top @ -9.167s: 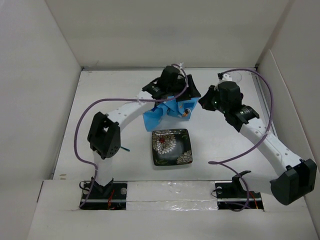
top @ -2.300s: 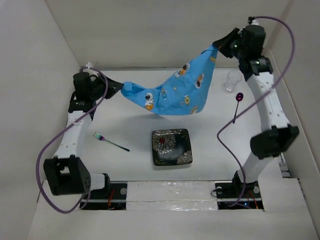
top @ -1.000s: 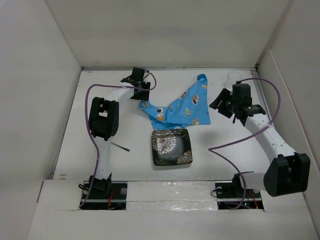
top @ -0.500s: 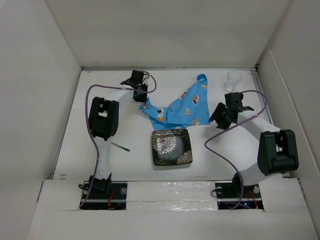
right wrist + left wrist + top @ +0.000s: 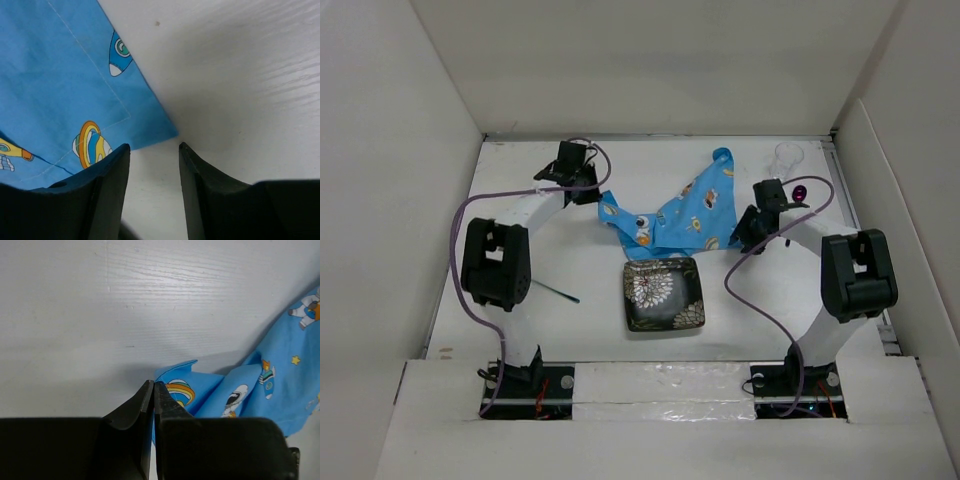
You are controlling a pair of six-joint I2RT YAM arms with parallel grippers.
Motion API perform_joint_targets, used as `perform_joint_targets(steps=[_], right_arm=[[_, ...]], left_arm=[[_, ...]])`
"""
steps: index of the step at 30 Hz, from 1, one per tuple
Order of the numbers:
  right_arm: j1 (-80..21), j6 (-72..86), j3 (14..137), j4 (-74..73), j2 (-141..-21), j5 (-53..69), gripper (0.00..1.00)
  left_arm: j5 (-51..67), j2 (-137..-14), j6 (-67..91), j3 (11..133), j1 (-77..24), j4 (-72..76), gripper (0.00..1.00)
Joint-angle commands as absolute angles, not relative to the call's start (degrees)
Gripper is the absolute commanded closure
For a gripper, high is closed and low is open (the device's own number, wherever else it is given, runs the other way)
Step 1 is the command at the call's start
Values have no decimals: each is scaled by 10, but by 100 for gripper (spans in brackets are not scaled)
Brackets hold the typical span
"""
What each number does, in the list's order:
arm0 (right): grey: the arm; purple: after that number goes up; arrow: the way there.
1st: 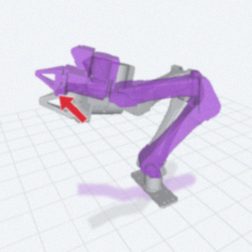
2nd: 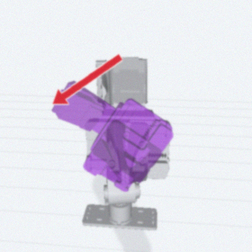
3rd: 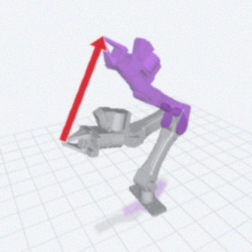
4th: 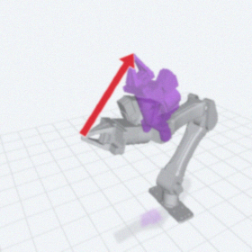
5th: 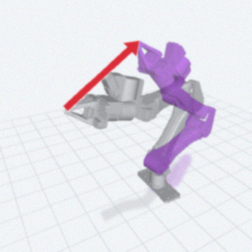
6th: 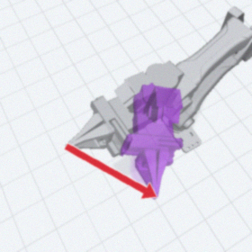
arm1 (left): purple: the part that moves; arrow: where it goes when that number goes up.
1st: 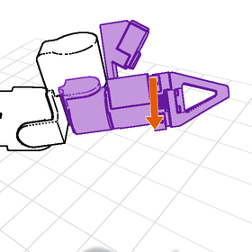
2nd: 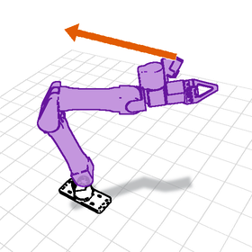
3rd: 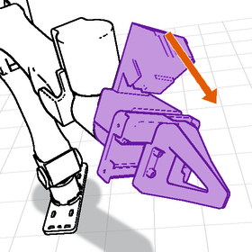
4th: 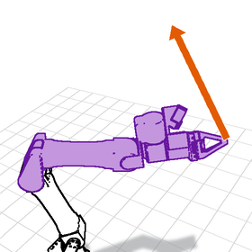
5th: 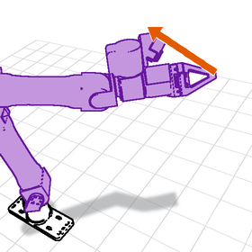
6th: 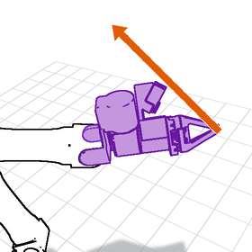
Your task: Set the dinner table for one person
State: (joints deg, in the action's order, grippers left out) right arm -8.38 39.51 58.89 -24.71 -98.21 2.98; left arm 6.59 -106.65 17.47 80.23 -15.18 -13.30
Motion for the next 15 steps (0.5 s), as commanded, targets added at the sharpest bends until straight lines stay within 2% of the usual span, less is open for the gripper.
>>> perform_joint_targets(steps=[1,3,7,9,11,12,13,15], right_arm=[[-98,428,601,-243,-983,4,54],[-98,439,606,-246,-984,-20,58],[-108,454,646,-280,-1019,-34,74],[-108,470,656,-290,-1027,-46,78],[-108,479,668,-295,-1035,-51,73],[-113,486,674,-301,-1039,-59,67],[-113,489,681,-314,-1044,-61,55],[-113,495,699,-323,-1060,-62,50]], left_arm=[[61,-1012,242,759,-153,-99,100],[62,-987,256,737,-153,-90,100],[69,-949,264,708,-153,-72,100],[72,-933,268,700,-153,-69,100],[70,-922,268,696,-153,-67,100],[64,-912,266,693,-153,-67,100],[61,-908,265,692,-153,-67,100],[48,-895,261,690,-153,-75,100]])
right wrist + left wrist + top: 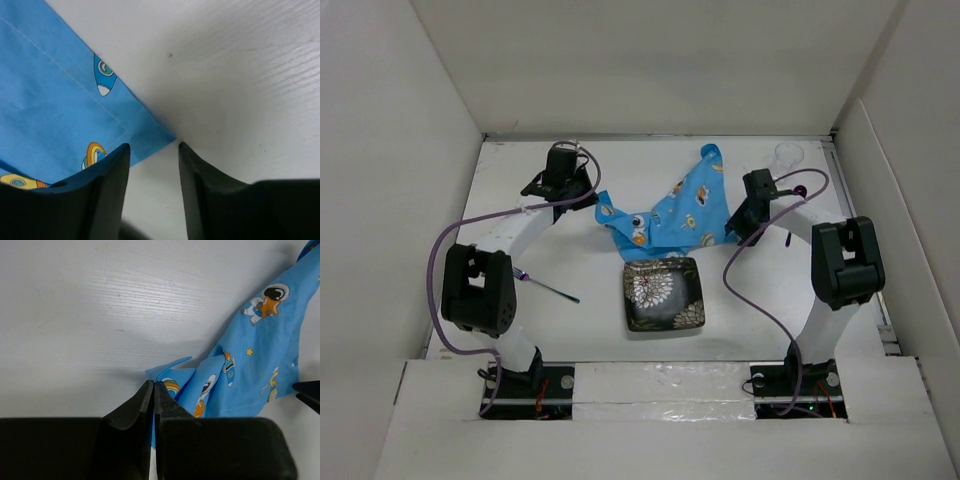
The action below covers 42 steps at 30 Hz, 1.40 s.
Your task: Set the dinner table for one person
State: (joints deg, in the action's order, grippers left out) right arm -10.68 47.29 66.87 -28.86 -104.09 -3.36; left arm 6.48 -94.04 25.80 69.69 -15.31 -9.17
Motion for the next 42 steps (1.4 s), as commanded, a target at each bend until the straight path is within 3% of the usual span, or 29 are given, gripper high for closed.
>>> perform_joint_targets(steps=[1,5,10,15,18,26,36,39,40,42], right_arm=[[-113,498,706,-332,-1064,-63,48],[-120,498,739,-359,-1089,-75,49],[-149,495,778,-387,-1116,-80,59],[-174,503,759,-382,-1102,-93,46],[-191,494,744,-379,-1093,-113,45],[-191,477,806,-447,-1148,-104,67],[-180,461,876,-504,-1204,-90,77],[-186,458,911,-521,-1229,-87,90],[-186,460,914,-517,-1229,-89,100],[-193,462,911,-506,-1209,-103,100]], left_arm=[[42,-892,258,689,-153,-77,100],[18,-875,250,684,-153,-81,100],[28,-868,241,669,-153,-75,100],[45,-872,249,657,-153,-63,100],[42,-873,249,657,-153,-66,100],[40,-858,250,691,-153,-84,100],[35,-830,242,685,-153,-84,100],[35,-824,239,686,-153,-89,100],[37,-823,238,685,-153,-90,100],[39,-820,236,683,-153,-90,100]])
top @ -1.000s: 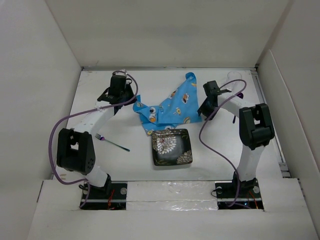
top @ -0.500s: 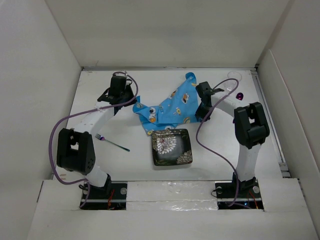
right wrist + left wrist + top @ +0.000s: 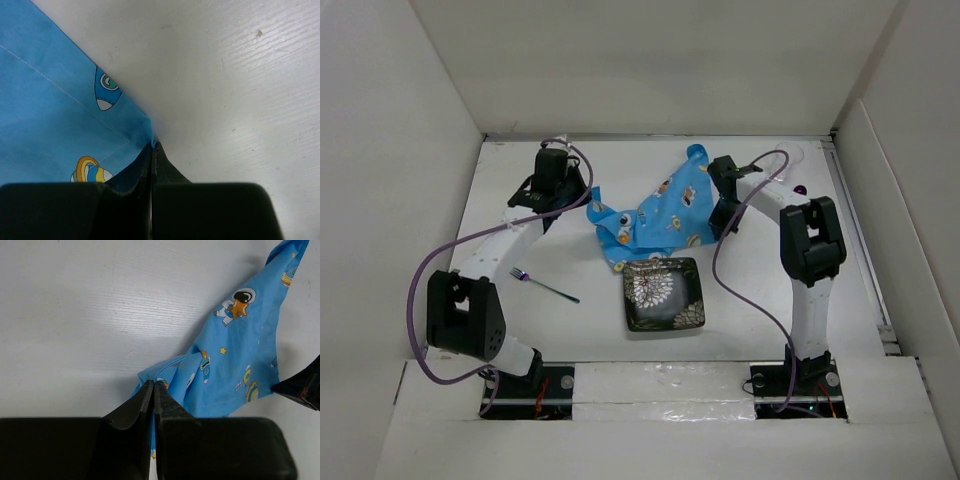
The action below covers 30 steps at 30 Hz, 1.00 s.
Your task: Set the dinner table for one person
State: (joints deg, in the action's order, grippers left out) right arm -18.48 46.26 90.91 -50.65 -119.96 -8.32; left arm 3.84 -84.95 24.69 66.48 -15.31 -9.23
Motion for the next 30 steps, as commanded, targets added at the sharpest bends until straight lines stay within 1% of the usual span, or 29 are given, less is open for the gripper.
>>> perform_joint_targets(steps=[1,5,6,8,9,13,15,18,22,26,29,30], right_arm=[[-200,461,911,-498,-1200,-110,100],[-221,425,933,-504,-1109,-158,100],[-221,414,954,-505,-1060,-167,100],[-221,393,979,-508,-1010,-176,100],[-221,371,995,-509,-965,-189,100],[-215,339,1108,-529,-893,-204,100],[-197,332,1139,-535,-878,-193,100],[-172,322,1170,-521,-846,-173,100],[-132,312,1215,-520,-838,-127,100],[-98,312,1246,-497,-871,-73,100],[-84,315,1261,-467,-924,-54,100],[-76,316,1285,-462,-962,-45,100]], left_arm=[[39,-820,237,684,-153,-91,100],[32,-830,235,733,-153,-120,100],[19,-830,233,770,-153,-128,100],[5,-832,232,820,-153,-159,100],[-21,-837,232,877,-153,-170,100],[-61,-839,233,1004,-153,-221,100],[-78,-838,236,1066,-138,-235,100],[-90,-830,240,1123,-118,-250,100],[-122,-818,245,1148,-112,-251,100],[-149,-820,250,1105,-112,-227,100],[-147,-857,250,1108,-112,-229,100],[-136,-882,250,1120,-105,-227,100]])
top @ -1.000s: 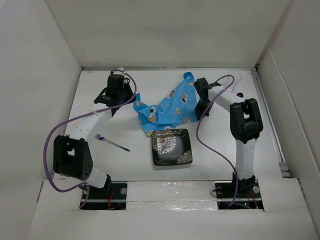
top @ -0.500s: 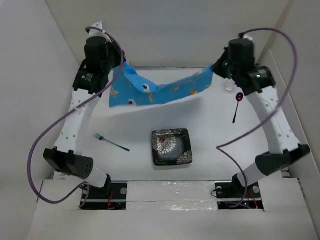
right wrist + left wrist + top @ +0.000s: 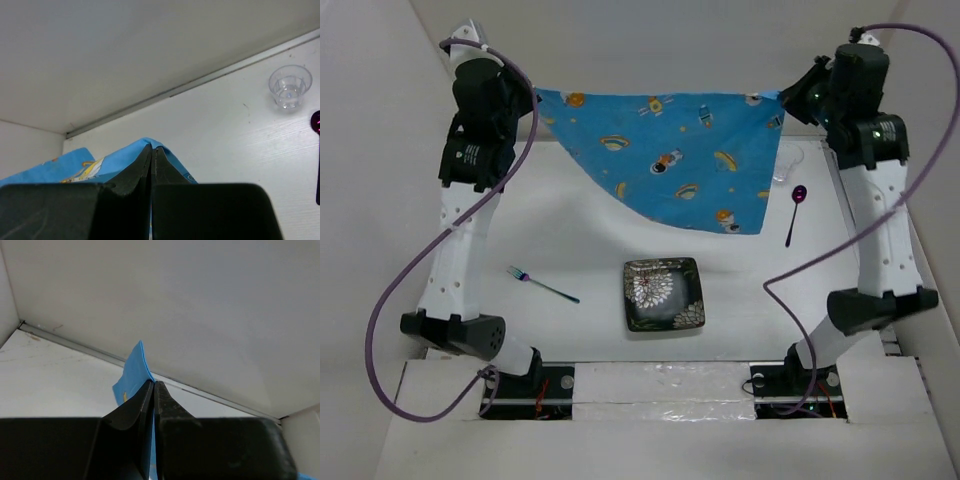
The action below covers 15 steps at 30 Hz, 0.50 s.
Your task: Set the dinner table for one person
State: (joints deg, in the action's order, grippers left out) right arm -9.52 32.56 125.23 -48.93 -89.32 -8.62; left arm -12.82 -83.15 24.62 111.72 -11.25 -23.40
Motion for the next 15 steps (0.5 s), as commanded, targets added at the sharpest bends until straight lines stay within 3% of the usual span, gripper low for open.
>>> perform_joint_targets(steps=[1,4,9,13,15], right_arm=[[-76,316,1295,-456,-981,-45,100],[-64,330,1381,-455,-1056,-11,100],[-47,363,1520,-455,-1134,49,100],[-34,370,1471,-424,-1102,75,100],[-34,356,1367,-408,-1054,80,100]], left_arm=[[-136,-882,250,1133,-105,-230,100],[-124,-949,245,1218,-99,-253,100],[-4,-1055,299,1367,-34,-288,100],[40,-1020,309,1315,-18,-251,100],[42,-959,305,1201,-18,-223,100]])
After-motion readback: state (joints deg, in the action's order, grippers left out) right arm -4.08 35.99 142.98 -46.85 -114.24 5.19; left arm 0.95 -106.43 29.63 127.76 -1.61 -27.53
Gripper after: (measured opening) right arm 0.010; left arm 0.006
